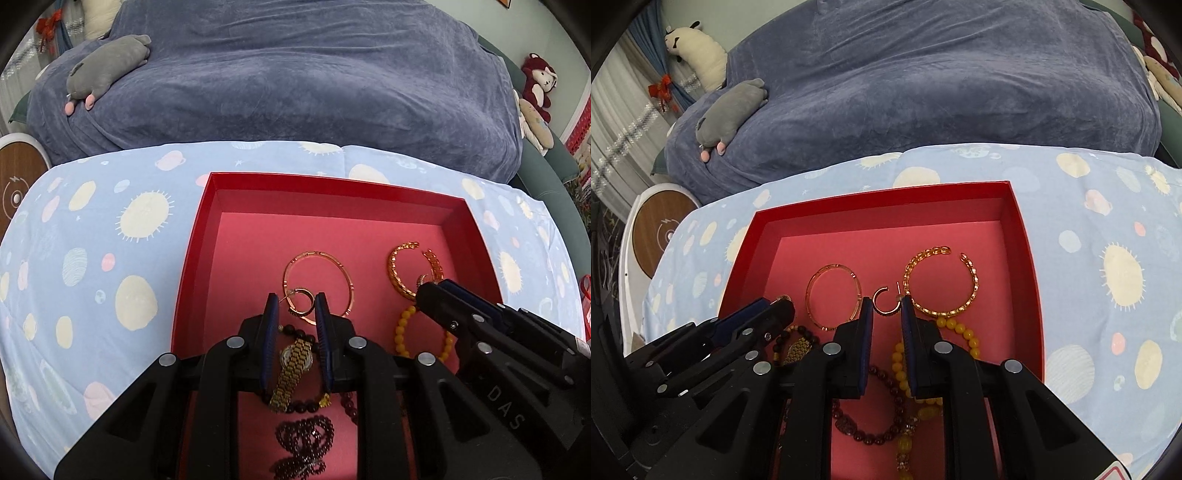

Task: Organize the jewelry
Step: 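Carry both earrings into the red box and open both tools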

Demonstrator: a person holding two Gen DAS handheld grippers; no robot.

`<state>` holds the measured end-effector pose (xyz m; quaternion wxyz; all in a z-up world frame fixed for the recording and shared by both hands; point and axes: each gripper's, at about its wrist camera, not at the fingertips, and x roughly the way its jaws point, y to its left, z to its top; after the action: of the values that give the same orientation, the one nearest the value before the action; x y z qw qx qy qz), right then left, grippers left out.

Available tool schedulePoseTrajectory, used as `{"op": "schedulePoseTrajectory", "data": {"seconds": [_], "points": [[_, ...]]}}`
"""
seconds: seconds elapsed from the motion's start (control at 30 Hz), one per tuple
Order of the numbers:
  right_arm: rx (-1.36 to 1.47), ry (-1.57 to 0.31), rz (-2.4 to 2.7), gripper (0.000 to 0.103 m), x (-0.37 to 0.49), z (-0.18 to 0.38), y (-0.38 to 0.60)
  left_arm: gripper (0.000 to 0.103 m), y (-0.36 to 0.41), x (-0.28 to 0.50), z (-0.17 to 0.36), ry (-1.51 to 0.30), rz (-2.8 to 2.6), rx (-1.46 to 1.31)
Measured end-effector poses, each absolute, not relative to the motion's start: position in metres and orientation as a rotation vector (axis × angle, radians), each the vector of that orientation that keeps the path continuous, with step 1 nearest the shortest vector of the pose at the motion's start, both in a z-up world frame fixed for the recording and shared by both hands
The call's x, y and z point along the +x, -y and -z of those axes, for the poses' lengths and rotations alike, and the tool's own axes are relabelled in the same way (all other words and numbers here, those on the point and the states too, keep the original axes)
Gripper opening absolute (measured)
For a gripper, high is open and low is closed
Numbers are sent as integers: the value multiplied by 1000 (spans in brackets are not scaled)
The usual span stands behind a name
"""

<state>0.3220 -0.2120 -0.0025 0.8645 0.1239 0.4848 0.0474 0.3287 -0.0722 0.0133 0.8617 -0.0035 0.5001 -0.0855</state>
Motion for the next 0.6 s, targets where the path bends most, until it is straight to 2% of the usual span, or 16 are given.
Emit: {"op": "schedulePoseTrajectory", "data": {"seconds": [0.47, 0.6], "points": [[245, -1035, -91, 15, 333, 12, 211, 22, 73, 338, -3, -1075, 147, 2], [240, -1026, -77, 18, 329, 8, 211, 40, 73, 334, -8, -1058, 140, 3]]}}
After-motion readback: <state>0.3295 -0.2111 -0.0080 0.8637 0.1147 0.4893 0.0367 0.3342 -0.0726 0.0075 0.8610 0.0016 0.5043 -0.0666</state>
